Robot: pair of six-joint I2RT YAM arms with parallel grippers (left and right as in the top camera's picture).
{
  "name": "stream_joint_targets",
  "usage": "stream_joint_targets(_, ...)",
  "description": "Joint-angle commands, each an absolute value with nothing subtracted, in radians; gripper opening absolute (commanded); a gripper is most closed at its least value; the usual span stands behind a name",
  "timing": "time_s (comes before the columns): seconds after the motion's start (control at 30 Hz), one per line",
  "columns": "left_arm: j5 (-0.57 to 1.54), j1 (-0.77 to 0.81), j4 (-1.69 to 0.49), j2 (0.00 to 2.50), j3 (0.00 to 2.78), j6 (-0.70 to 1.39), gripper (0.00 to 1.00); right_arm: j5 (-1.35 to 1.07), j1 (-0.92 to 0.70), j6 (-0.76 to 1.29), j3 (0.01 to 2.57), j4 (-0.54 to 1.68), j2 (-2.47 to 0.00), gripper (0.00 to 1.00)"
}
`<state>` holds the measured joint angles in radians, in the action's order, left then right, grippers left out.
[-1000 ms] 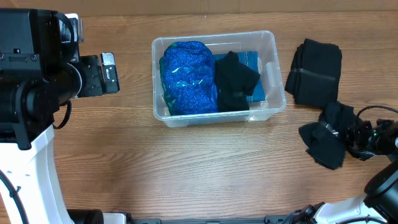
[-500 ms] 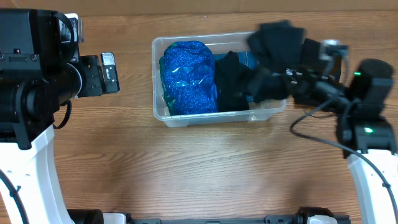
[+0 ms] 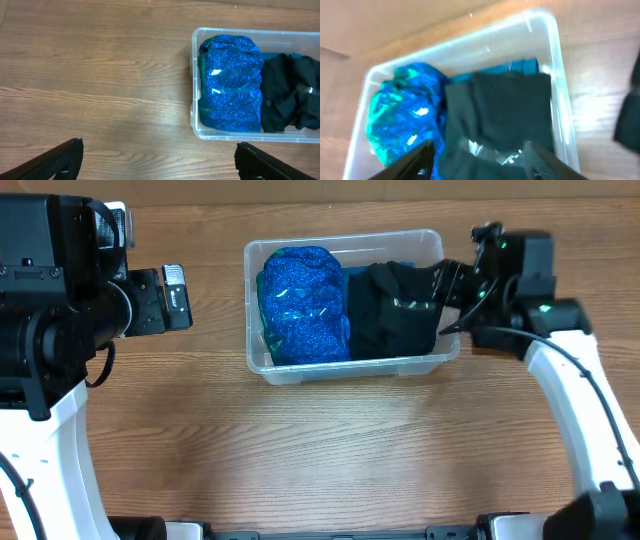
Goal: Pack container
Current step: 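Grasp a second black garment with the right gripper and place it in the container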
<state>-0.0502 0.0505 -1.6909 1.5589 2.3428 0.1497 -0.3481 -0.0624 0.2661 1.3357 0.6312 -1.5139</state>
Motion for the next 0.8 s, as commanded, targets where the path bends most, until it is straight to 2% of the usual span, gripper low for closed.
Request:
stream_joint_targets(0.0, -0.059, 0.051, -1.689, 1.562, 2.346, 0.154, 1.0, -0.333, -0.125, 0.269, 1.4, 0.672, -1.485, 0.44)
stream_joint_targets(0.07, -0.059, 0.051, -1.689, 1.562, 2.346, 0.154, 1.0, -0.252, -0.165, 0.356, 1.393, 0.694, -1.546, 0.31)
stream_joint_targets(0.13, -0.059, 0.051, -1.689, 1.562, 2.346, 0.154, 1.0, -0.218, -0.186, 0.4, 1.393, 0.701, -1.647, 0.26)
stream_joint_targets(0.27, -0.059, 0.051, -1.689, 1.562, 2.346, 0.154, 1.0, -0.224, -0.22, 0.42, 1.394, 0.646, -1.919, 0.27)
stream_joint_targets(0.3, -0.059, 0.051, -1.689, 1.562, 2.346, 0.154, 1.0, -0.237, -0.221, 0.42, 1.394, 0.646, -1.934, 0.36)
stream_joint_targets(0.43, -0.059, 0.051, -1.689, 1.562, 2.346, 0.154, 1.0, -0.29, -0.221, 0.408, 1.464, 0.737, -1.827, 0.47)
stream_joint_targets(0.47, -0.059, 0.051, -1.689, 1.562, 2.346, 0.154, 1.0, -0.277, -0.221, 0.377, 1.506, 0.772, -1.767, 0.53)
stream_joint_targets(0.5, -0.059, 0.051, -1.689, 1.562, 2.346, 0.154, 1.0, -0.266, -0.217, 0.358, 1.541, 0.792, -1.705, 0.6)
stream_joint_targets(0.57, -0.059, 0.051, -1.689, 1.562, 2.346, 0.154, 1.0, -0.243, -0.179, 0.359, 1.57, 0.792, -1.59, 0.82)
stream_joint_targets(0.63, -0.059, 0.051, -1.689, 1.562, 2.346, 0.154, 1.0, -0.221, -0.067, 0.359, 1.571, 0.813, -1.503, 0.91)
stream_joint_targets(0.7, -0.059, 0.051, -1.689, 1.562, 2.346, 0.154, 1.0, -0.221, 0.068, 0.358, 1.571, 0.857, -1.505, 0.91)
stream_joint_targets(0.77, -0.059, 0.051, -1.689, 1.562, 2.346, 0.154, 1.0, -0.23, 0.221, 0.324, 1.571, 0.891, -1.557, 0.97)
